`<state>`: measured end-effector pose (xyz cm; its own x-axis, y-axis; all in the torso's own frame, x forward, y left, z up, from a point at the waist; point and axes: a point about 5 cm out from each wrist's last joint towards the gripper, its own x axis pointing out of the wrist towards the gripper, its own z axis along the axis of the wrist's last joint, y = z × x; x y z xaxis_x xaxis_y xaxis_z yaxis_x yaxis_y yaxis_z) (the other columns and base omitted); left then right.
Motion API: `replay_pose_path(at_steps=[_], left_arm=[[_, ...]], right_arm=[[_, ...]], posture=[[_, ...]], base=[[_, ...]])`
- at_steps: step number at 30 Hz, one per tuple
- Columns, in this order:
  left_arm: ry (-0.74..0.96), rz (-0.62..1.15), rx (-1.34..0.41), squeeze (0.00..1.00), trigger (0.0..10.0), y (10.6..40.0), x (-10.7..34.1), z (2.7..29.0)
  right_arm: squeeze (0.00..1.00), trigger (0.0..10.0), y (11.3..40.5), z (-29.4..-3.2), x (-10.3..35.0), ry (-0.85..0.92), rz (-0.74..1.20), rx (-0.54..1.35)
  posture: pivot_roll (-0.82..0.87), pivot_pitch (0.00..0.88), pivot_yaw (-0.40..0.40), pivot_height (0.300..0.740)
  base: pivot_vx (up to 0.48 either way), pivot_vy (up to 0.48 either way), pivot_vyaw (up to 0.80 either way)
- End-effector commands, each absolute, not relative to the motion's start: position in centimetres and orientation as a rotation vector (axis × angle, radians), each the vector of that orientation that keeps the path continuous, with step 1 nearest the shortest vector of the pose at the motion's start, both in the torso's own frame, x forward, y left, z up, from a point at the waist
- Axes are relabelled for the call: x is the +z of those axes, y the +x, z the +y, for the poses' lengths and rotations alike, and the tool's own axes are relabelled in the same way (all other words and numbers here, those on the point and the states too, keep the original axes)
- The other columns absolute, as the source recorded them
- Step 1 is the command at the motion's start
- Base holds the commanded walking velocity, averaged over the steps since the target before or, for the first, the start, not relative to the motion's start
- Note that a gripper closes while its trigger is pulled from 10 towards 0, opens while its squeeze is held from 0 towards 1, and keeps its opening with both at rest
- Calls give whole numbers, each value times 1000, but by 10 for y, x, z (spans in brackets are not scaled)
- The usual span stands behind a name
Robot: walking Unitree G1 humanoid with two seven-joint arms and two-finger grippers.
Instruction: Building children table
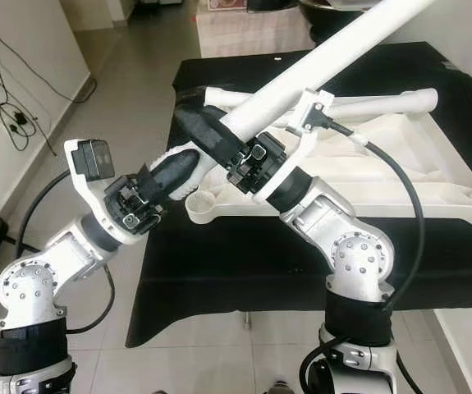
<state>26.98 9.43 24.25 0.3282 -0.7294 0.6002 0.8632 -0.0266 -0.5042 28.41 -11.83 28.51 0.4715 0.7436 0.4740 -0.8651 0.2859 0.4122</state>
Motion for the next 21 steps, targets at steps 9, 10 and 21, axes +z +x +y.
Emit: replay_pose_path(at_steps=[9,10,21], left_arm=[[-953,-163,-1335,0,0,262,243,90],[-953,-163,-1335,0,0,262,243,90],[-961,-156,-1345,0,0,259,241,87]], right_arm=[[0,10000,288,-109,292,722,-225,1081],[0,10000,288,-109,292,722,-225,1081],[0,0,284,-102,292,763,-215,1120]], posture=[[-150,91,68,740],[-150,91,68,740],[-159,94,60,740]], base=[[0,0,0],[0,0,0],[0,0,0]])
